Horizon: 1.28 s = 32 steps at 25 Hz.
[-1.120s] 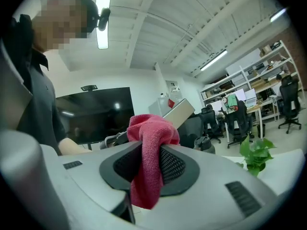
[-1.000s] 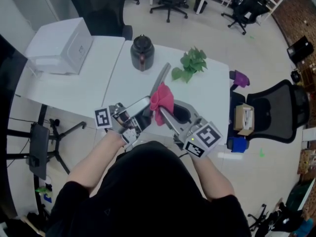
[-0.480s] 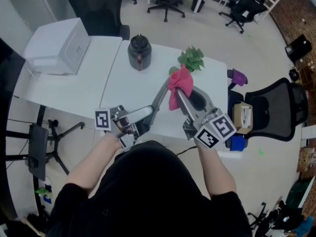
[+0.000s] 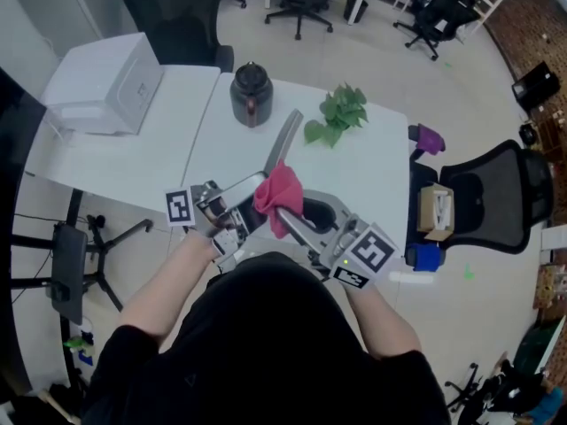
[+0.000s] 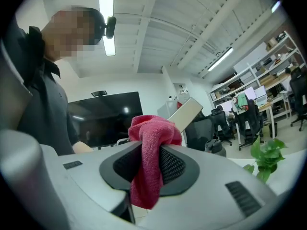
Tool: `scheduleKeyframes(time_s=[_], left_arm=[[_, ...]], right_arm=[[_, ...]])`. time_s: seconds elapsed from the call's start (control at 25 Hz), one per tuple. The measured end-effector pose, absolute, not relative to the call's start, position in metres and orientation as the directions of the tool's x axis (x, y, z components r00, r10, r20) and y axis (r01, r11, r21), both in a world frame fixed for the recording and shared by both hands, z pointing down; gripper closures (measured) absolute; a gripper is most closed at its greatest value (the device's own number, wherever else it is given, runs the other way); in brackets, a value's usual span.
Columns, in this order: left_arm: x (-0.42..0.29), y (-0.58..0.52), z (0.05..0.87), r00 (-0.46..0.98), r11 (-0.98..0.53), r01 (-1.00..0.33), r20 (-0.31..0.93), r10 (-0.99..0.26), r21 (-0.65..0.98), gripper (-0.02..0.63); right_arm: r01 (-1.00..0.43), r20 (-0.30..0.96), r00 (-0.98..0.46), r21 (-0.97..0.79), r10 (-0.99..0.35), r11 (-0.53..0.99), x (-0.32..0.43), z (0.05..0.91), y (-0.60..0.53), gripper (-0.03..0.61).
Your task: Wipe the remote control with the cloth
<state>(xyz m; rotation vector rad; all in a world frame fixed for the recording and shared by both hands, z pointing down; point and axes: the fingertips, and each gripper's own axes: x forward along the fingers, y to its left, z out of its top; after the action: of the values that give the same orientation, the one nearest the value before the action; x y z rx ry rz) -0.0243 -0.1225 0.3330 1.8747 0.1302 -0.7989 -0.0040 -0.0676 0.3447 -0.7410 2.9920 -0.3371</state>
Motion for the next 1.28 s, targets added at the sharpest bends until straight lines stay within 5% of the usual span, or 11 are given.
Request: scheduleKeyframes(time_s=[0.44, 0.72, 0.84, 0.96, 1.12, 1.28], left_arm=[[-0.003, -0.083, 0.341, 0.845, -0.432, 0.452, -0.53, -0.075, 0.781, 0.402], [-0.003, -0.09, 0.344, 0.859, -0.465, 0.398, -0.499, -0.114, 0.791, 0.402], [-0.009, -0.108, 0.353, 0.886, -0.566, 0.222, -0.407, -0.223, 0.794, 0.402], [-0.025, -0.129, 0.382, 0.902, -0.669, -0.103, -0.214, -0.375, 0.736, 0.402], [-0.059, -0.158, 0.44, 0.765, -0.668, -0.633, 0.182, -0.618, 0.391, 0.402], [-0.095, -0.176, 0.481, 0.555, -0.55, -0.825, 0.354, -0.752, 0.125, 0.402]], right_arm=[[-0.622, -0.065, -0.755, -0.241, -0.652, 0.745, 0.055, 0.32, -0.113, 0.477], [-0.644, -0.074, -0.737, -0.224, -0.672, 0.732, 0.062, 0.315, -0.111, 0.477], [-0.695, -0.031, -0.708, -0.143, -0.705, 0.704, 0.062, 0.321, -0.104, 0.477], [-0.758, 0.059, -0.651, 0.015, -0.757, 0.652, 0.059, 0.336, -0.1, 0.477], [-0.796, 0.137, -0.576, 0.131, -0.806, 0.591, 0.061, 0.361, -0.1, 0.477], [-0.817, 0.2, -0.537, 0.121, -0.82, 0.564, 0.064, 0.38, -0.099, 0.477]])
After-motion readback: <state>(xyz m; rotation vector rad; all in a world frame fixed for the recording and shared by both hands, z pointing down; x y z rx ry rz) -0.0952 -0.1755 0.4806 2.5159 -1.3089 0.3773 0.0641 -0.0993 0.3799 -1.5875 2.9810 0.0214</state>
